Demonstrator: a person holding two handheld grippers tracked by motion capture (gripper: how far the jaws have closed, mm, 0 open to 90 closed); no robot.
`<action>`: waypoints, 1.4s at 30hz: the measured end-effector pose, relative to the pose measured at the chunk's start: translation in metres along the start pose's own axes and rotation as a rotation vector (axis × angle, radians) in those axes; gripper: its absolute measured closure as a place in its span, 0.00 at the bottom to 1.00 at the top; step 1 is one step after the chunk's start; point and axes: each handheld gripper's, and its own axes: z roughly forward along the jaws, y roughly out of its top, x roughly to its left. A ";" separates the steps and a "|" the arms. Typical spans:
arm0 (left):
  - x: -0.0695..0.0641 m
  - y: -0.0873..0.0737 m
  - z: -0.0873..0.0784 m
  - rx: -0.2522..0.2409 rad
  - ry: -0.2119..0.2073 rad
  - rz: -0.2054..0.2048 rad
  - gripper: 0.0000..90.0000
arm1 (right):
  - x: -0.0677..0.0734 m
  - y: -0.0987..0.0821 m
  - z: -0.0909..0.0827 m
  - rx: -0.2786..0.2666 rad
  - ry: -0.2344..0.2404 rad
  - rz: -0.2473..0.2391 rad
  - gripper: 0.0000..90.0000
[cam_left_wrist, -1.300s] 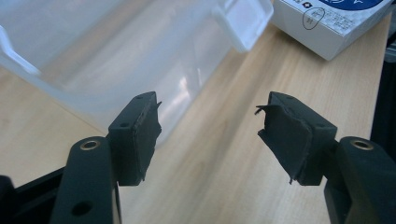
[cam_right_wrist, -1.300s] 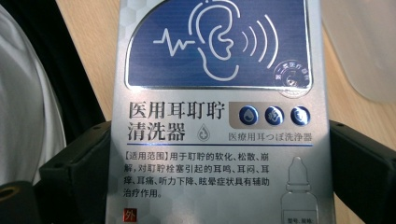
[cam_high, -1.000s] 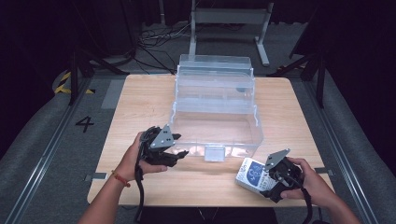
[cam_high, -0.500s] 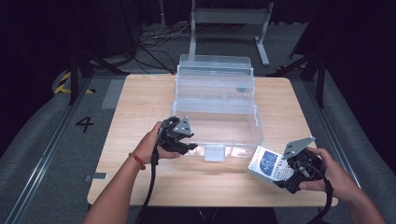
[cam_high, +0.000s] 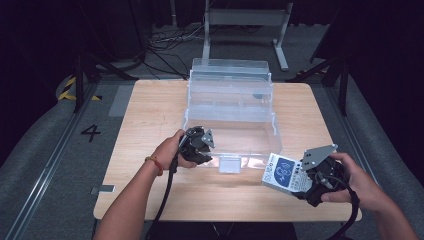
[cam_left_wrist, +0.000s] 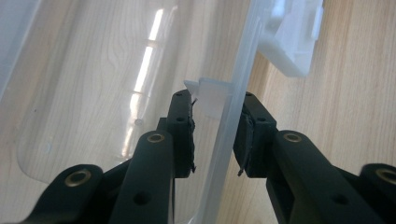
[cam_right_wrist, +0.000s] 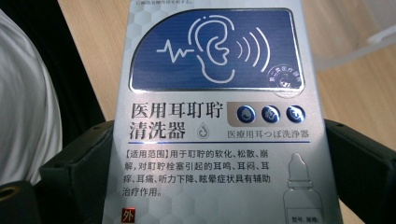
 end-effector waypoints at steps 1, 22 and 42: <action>0.000 0.000 0.000 0.005 -0.002 -0.001 0.78 | -0.001 0.003 0.000 0.002 -0.004 -0.007 0.06; -0.011 -0.023 -0.013 -0.024 -0.105 0.120 0.93 | -0.033 0.075 0.008 -0.011 -0.018 -0.217 0.06; -0.026 -0.049 -0.050 -0.125 0.025 -0.008 0.58 | -0.067 0.111 0.054 0.036 0.037 -0.297 0.06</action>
